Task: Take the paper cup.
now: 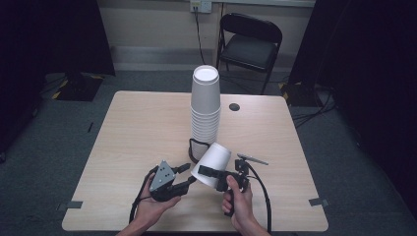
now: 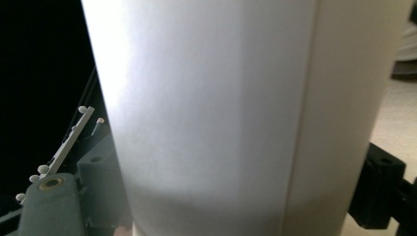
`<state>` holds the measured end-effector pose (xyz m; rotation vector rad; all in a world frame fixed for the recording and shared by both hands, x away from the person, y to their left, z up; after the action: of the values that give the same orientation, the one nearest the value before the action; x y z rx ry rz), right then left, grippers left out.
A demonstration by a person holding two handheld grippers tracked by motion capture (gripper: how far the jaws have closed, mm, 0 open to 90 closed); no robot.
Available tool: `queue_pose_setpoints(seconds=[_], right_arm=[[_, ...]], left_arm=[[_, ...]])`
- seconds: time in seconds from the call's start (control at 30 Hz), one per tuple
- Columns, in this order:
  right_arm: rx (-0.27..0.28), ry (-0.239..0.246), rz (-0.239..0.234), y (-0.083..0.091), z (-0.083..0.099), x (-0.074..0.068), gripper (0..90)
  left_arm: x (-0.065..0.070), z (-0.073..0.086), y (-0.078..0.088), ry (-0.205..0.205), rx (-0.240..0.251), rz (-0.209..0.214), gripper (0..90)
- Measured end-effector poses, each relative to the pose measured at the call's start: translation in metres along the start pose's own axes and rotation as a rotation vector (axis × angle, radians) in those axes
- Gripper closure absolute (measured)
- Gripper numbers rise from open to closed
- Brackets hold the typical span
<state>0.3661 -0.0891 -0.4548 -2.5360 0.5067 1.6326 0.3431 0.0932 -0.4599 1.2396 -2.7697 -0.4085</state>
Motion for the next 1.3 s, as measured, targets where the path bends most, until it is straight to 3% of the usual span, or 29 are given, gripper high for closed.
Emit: queue_pose_setpoints(seconds=[0.5, 0.63, 0.77, 1.13, 1.3], right_arm=[[-0.044, -0.075, -0.029, -0.012, 0.011, 0.000, 15.4], [-0.061, -0.075, -0.039, -0.016, 0.015, -0.002, 15.4], [-0.071, -0.077, -0.038, -0.019, 0.018, -0.001, 15.2], [-0.081, -0.084, -0.031, -0.025, 0.019, 0.002, 11.7], [-0.068, -0.057, -0.032, -0.024, 0.016, -0.001, 11.2]], left_arm=[[0.000, 0.000, -0.007, -0.016, -0.006, -0.016, 63.2], [0.001, 0.001, -0.008, -0.019, -0.006, -0.018, 66.1], [0.002, 0.002, -0.007, -0.057, -0.007, -0.020, 71.2], [0.000, 0.001, -0.009, -0.026, -0.026, 0.003, 79.8], [-0.002, -0.001, -0.005, -0.031, -0.020, -0.003, 82.7]])
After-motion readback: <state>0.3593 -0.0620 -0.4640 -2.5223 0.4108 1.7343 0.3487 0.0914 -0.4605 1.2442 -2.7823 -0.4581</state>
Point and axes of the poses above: each handheld gripper's, and its own axes: y roughly backward along the jaws, z roughly out of its underside, x roughly to its right, the point moved 4 cm from there along -y, roughly forward along the jaws, and after that the axes turned 7 degrees about -z, right-handed, at the moved point
